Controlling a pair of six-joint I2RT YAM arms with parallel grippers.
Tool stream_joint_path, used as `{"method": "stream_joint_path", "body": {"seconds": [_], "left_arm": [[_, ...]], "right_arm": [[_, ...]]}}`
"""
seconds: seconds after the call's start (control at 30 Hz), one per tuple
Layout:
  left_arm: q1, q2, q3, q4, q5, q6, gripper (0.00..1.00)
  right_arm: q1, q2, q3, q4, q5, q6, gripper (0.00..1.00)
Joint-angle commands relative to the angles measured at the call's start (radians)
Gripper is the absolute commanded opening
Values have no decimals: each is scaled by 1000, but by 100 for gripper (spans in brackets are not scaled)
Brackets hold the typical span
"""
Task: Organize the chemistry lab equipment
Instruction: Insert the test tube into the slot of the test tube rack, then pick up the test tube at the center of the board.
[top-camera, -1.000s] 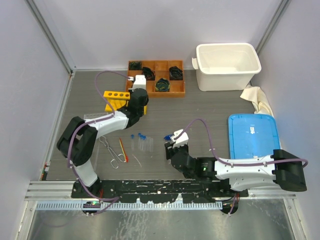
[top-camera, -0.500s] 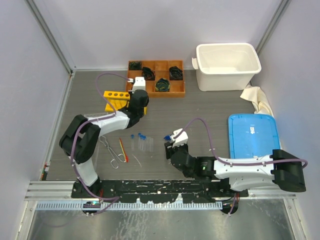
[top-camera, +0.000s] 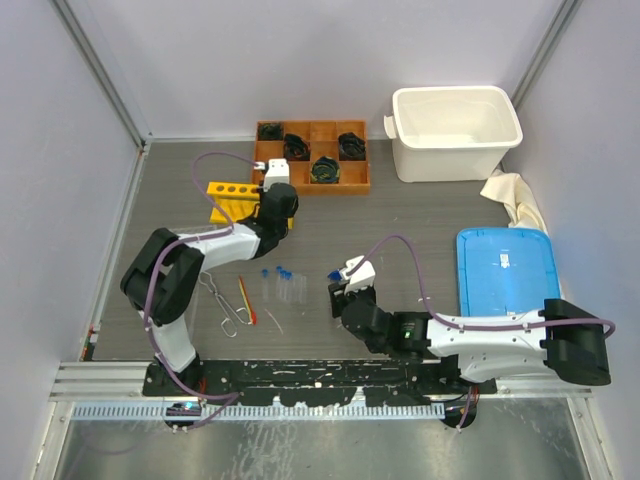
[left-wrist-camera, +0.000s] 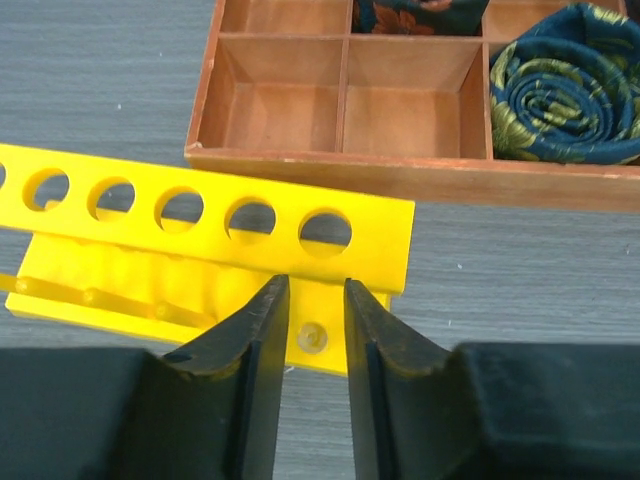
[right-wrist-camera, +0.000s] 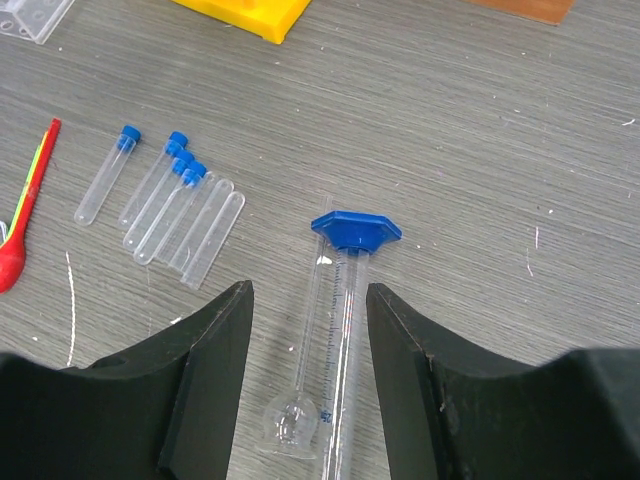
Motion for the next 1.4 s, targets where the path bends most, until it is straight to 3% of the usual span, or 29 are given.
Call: {"method": "stream_joint_path", "body": {"seconds": [0.0,0.3,0.53,0.73,1.0,1.37], "left_arm": [[4,-27,-24,-2,1,-47,32],[4,-185,-91,-114,57,-156,40],[0,-497,-233,-253,121,-270,45],[-6,-794,-385,-388,295,-426,45],[-9,-1002,-490,-579,512,-512,45],[-9,-1161,-524,-711,501,-481,45]], "right_arm": [[-3,10,39,46,-7,22,55],[-3,14,75,-2,-38,61,55],[-3,110,160,-50,-82,84,55],[-13,201,227,-56,-105,143,53],[-187,345,289,-77,-394,284,38],[-237,453,368,-94,-532,277,34]]}}
